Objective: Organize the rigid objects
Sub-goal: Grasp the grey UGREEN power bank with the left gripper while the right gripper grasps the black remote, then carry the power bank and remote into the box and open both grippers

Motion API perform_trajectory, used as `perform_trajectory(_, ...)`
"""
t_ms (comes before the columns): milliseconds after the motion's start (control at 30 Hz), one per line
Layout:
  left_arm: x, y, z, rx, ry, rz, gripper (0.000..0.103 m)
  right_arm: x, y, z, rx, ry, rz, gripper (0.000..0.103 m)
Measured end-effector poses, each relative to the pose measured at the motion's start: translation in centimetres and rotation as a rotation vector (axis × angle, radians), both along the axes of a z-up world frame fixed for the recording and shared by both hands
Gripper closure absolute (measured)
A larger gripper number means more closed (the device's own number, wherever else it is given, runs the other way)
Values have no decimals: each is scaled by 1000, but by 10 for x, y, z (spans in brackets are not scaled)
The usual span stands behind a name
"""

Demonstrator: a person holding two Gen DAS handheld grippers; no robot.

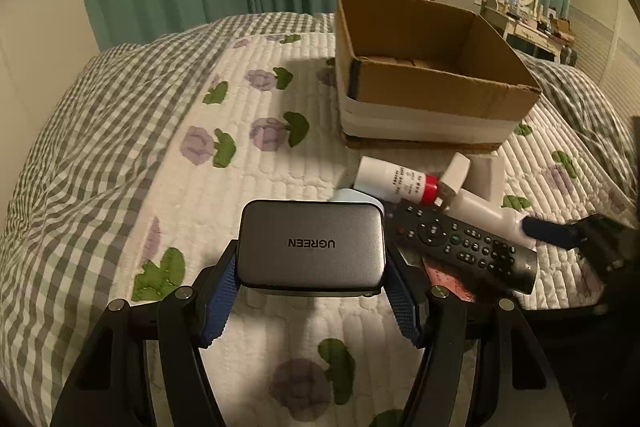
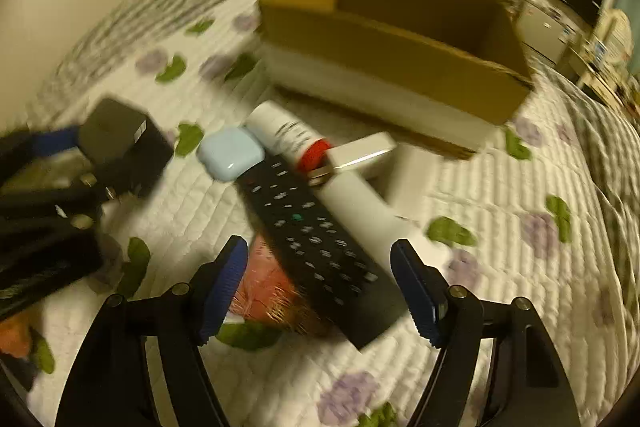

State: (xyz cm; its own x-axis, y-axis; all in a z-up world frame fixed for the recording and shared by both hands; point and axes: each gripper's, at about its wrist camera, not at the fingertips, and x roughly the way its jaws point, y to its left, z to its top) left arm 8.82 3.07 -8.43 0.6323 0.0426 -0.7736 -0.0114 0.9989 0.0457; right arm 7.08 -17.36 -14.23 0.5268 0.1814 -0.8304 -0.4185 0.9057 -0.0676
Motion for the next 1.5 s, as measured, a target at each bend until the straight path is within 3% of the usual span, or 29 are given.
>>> perform_trajectory(133,1,8,-4,-26,7,17,35,12,23,-27,-98,41,32,31)
perform_trajectory(267,3,10,-10,-39,19,18,35,21,31,-41,-133,48,37,31)
perform_trajectory(333,3,10,-11,-40,21,18,35,27,31,-42,-104,59,25,39)
perform_trajectory(500,2,9,-10,-36,24,16,35,26,31,-32,-29,57,32,73)
perform_trajectory(733,-8,1,-1,-22,16,1,35,6,28,-18,36,44,29,84)
perform_trajectory(933,-20,-10,21,8,-25,-14,35,-15,17,17,87,-48,17,84)
perform_trajectory(1167,-26,-20,67,26,-112,-39,35,-30,-2,80,129,-189,16,84)
perform_trajectory(1333,-2,-25,114,40,-193,-51,35,-18,-21,130,167,-287,-10,84)
perform_trajectory(1500,39,-35,145,36,-237,-84,35,20,-32,168,170,-364,-37,84)
